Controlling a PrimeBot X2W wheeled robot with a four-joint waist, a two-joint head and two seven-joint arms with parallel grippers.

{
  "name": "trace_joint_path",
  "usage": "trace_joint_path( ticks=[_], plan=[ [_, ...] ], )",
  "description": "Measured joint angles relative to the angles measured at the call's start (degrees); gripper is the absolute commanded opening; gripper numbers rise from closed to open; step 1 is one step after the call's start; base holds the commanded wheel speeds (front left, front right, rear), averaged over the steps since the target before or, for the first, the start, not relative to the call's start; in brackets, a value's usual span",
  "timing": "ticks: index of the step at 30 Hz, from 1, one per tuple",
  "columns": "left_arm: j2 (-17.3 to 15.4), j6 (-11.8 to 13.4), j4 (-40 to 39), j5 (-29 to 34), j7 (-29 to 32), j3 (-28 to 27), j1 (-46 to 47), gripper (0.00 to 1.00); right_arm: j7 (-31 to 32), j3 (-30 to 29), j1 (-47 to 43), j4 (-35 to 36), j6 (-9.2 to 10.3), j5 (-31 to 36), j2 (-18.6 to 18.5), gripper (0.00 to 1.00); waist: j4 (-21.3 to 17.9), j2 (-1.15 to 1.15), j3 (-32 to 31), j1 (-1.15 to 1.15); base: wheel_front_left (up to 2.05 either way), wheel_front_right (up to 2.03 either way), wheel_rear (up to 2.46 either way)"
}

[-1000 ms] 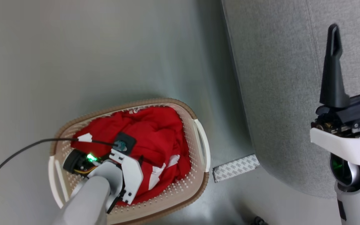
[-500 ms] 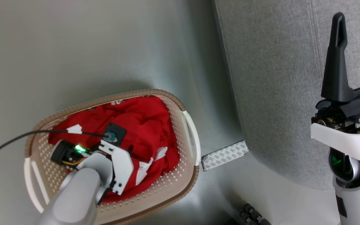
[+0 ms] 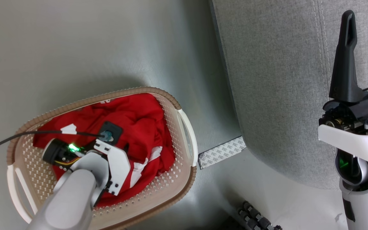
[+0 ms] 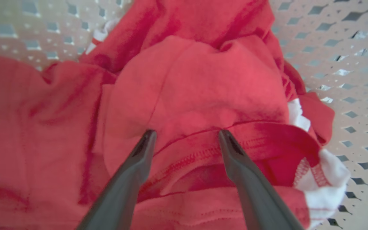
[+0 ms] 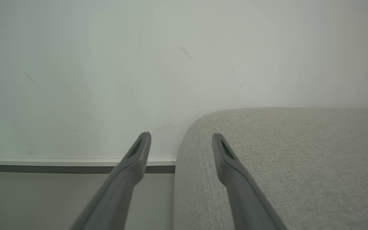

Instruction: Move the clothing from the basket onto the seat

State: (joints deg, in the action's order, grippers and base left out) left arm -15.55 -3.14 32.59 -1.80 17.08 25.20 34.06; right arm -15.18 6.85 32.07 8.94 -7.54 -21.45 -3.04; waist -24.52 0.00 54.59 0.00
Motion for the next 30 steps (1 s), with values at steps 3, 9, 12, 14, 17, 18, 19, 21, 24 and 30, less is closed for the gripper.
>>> trace_joint_path(
  ticks=[3, 9, 12, 14, 17, 18, 19, 21, 24, 30],
  plan=[
    [-0.5, 0.2, -0.9, -0.1, 0.3, 0.1, 0.0, 1.00, 0.0, 0.1, 0.3, 0.1, 0.00, -0.3, 0.0, 1.00, -0.2, 0.00, 0.5, 0.00, 0.00, 0.00, 0.00],
    [-1.6, 0.5, -2.1, -0.1, 1.1, 0.4, 0.0, 1.00, 0.0, 0.3, 0.7, 0.2, 0.00, -0.9, 0.0, 1.00, -0.6, 0.00, 1.7, 0.00, 0.00, 0.00, 0.00],
    [-1.8, 0.7, -2.8, -0.1, 1.5, 0.6, 0.0, 1.00, 0.0, 0.3, 0.7, 0.1, 0.00, -0.9, 0.0, 1.00, -0.7, 0.00, 2.0, 0.00, 0.00, 0.00, 0.00],
    [-2.0, 0.7, -3.1, -0.1, 1.6, 0.7, 0.0, 1.00, 0.0, 0.3, 0.7, 0.1, 0.00, -1.0, 0.0, 1.00, -0.6, 0.00, 2.1, 0.00, 0.00, 0.00, 0.00],
    [-2.3, 0.7, -3.4, -0.1, 1.6, 1.1, 0.0, 1.00, 0.0, 0.3, 0.7, 0.1, 0.00, -1.2, 0.0, 1.00, -0.6, 0.00, 2.3, 0.00, 0.00, 0.00, 0.00],
    [-2.4, 0.7, -3.5, -0.1, 1.7, 1.2, 0.0, 1.00, 0.0, 0.2, 0.7, 0.1, 0.00, -1.2, 0.0, 1.00, -0.6, 0.00, 2.4, 0.00, 0.00, 0.00, 0.00],
    [-2.5, 0.7, -3.5, -0.1, 1.7, 1.4, 0.0, 1.00, 0.0, 0.2, 0.7, 0.2, 0.00, -1.2, 0.0, 1.00, -0.6, 0.00, 2.4, 0.00, 0.00, 0.00, 0.00],
    [-2.6, 0.7, -3.6, -0.1, 2.0, 1.8, 0.1, 1.00, 0.0, 0.0, 0.6, 0.2, 0.00, -1.2, 0.0, 1.00, -0.5, 0.00, 2.6, 0.00, 0.00, 0.00, 0.00],
    [-2.7, 0.7, -3.6, 0.1, 2.1, 2.5, 0.2, 1.00, 0.0, -0.3, 0.5, 0.3, 0.00, -1.2, 0.0, 1.00, -0.4, 0.00, 2.8, 0.00, 0.00, 0.00, 0.00],
    [-2.9, 0.7, -3.4, 0.2, 2.1, 3.3, 0.7, 1.00, 0.0, -0.4, 0.1, 0.3, 0.00, -1.2, 0.0, 1.00, -0.3, 0.00, 3.1, 0.00, 0.00, 0.00, 0.00]
  ],
)
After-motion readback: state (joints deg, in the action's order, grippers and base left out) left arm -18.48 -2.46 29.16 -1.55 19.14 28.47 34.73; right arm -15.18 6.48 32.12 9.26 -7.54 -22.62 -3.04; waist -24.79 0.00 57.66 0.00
